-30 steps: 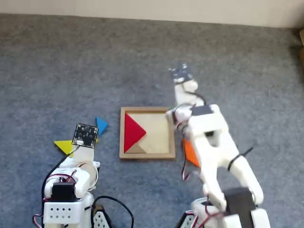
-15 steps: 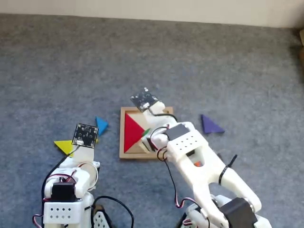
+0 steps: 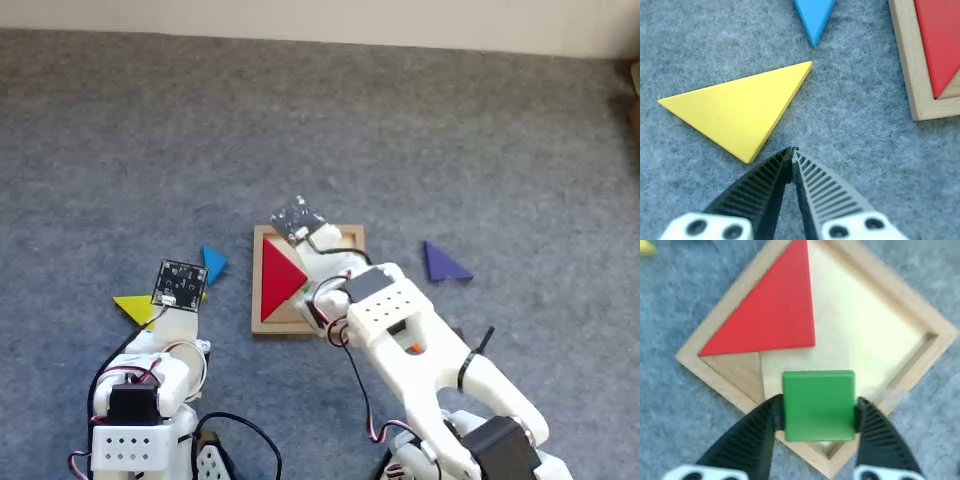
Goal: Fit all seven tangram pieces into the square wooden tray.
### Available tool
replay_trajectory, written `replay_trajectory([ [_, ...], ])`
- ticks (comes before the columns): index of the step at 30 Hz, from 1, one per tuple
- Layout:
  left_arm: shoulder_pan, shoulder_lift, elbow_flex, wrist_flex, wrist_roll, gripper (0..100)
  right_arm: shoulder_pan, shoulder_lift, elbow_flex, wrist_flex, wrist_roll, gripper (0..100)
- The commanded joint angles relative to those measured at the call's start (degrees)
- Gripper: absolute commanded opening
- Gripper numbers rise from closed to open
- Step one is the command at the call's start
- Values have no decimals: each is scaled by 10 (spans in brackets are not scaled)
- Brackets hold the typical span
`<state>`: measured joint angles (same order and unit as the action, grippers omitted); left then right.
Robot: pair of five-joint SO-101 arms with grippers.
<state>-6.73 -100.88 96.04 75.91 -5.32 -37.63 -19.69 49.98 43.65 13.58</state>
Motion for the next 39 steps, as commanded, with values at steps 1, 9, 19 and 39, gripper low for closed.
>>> replay_trajectory([
  [1,-7,-20,13,6,-6,8,-15,-30,-3,4,3,221],
  [9,-7,-20,13,6,-6,8,-13,-36,-3,4,3,221],
  [19,-7,-20,13,6,-6,8,48,-30,-2,1,18,7],
  [39,-7,-20,13,6,-6,8,16,-29,24,-22,26,12],
])
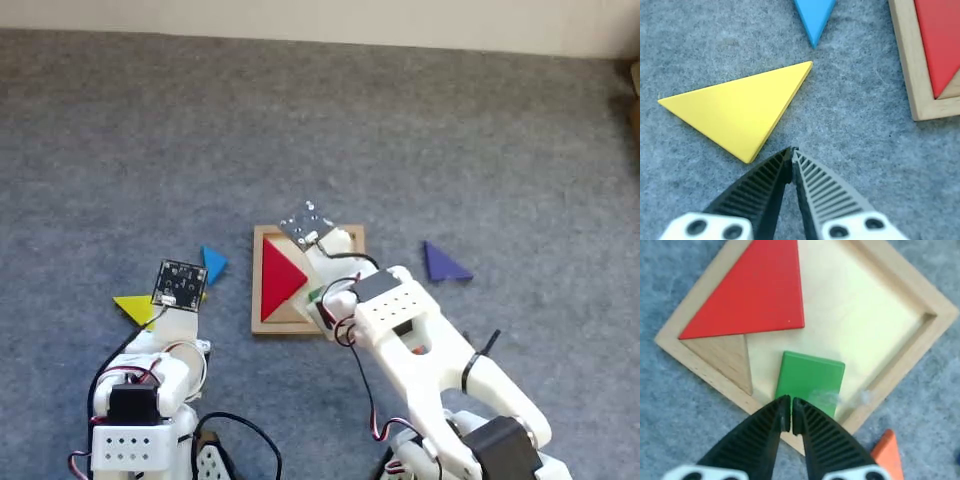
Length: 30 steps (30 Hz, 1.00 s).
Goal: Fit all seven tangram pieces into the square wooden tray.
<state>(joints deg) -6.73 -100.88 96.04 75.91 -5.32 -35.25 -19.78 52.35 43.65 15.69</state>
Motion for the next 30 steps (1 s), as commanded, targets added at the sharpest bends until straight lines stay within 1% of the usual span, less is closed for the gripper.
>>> replay_trajectory([
  [1,-7,-20,13,6,-6,8,-7,-26,12,-40,5,12],
  [3,-7,-20,13,6,-6,8,-7,-8,31,-80,5,12],
  [5,-7,-20,13,6,-6,8,-8,21,42,-100,5,12],
  [10,-7,-20,13,6,-6,8,-15,65,43,-100,5,12],
  [19,-7,-20,13,6,-6,8,-95,65,43,-100,5,12],
  [30,-7,-20,13,6,-6,8,-95,65,16,-124,6,12],
])
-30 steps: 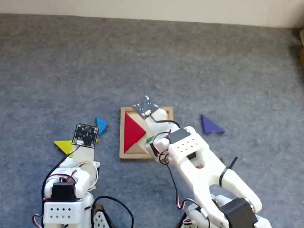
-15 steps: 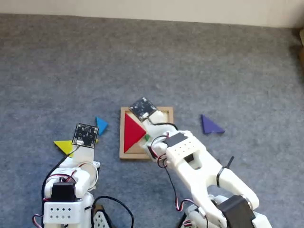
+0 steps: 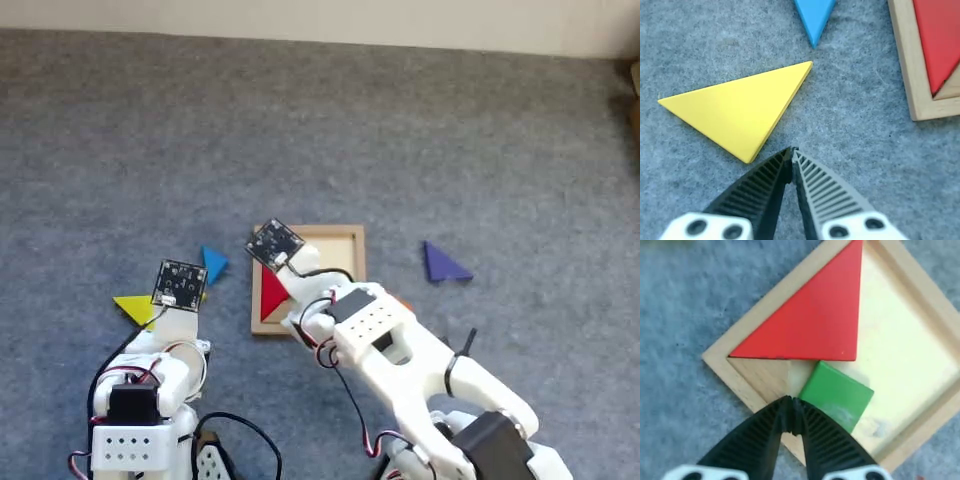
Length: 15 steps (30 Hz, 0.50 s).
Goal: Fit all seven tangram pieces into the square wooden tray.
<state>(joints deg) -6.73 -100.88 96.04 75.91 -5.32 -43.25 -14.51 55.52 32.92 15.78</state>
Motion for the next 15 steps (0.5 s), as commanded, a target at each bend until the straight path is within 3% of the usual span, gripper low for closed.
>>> replay_trajectory([
  [1,-7,-20,13,6,-6,8,-15,12,-15,-16,5,12],
  [7,-7,-20,13,6,-6,8,6,-58,-15,-16,5,12],
  [15,-7,-20,13,6,-6,8,90,-112,-14,-19,4,12],
])
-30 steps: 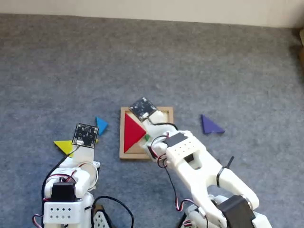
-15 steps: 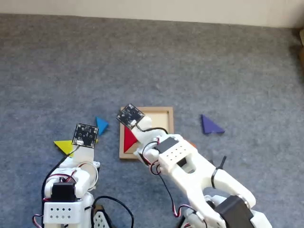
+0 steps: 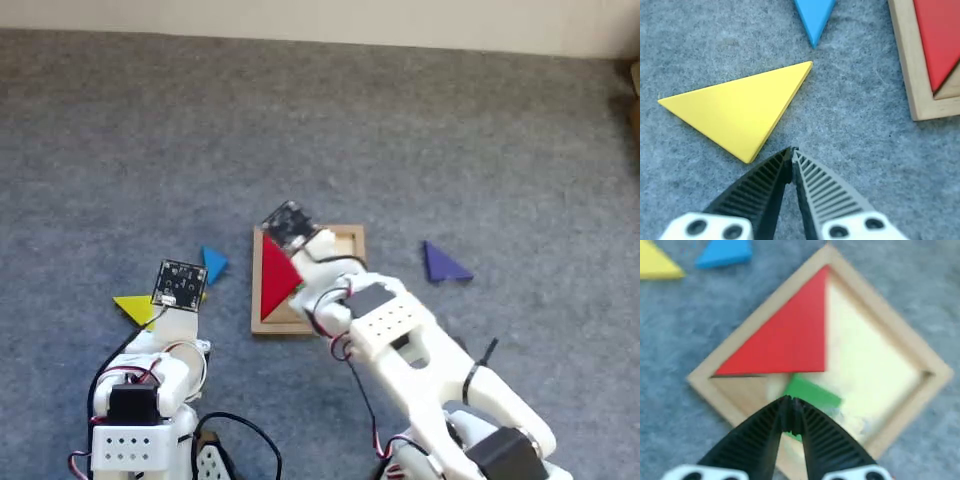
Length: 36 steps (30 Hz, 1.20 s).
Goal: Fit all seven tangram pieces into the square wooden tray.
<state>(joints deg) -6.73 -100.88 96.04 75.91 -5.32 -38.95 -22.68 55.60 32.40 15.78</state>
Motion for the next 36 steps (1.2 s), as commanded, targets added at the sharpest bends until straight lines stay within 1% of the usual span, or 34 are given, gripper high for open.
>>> replay_trajectory([
  [1,-7,-20,13,6,-6,8,59,-30,-15,-15,4,12],
  [5,-7,-20,13,6,-6,8,99,-30,-16,-15,4,12],
  [11,-7,-20,13,6,-6,8,106,-25,-15,-15,4,12],
  [18,-7,-20,13,6,-6,8,105,104,-34,-16,4,12],
  [23,-7,-20,13,6,-6,8,106,144,-75,-19,4,12],
  [28,-7,-20,13,6,-6,8,97,160,-80,-19,4,12],
  [34,-7,-20,13,6,-6,8,52,160,-81,-20,4,12],
  [36,-7,-20,13,6,-6,8,42,160,-80,-41,4,12],
])
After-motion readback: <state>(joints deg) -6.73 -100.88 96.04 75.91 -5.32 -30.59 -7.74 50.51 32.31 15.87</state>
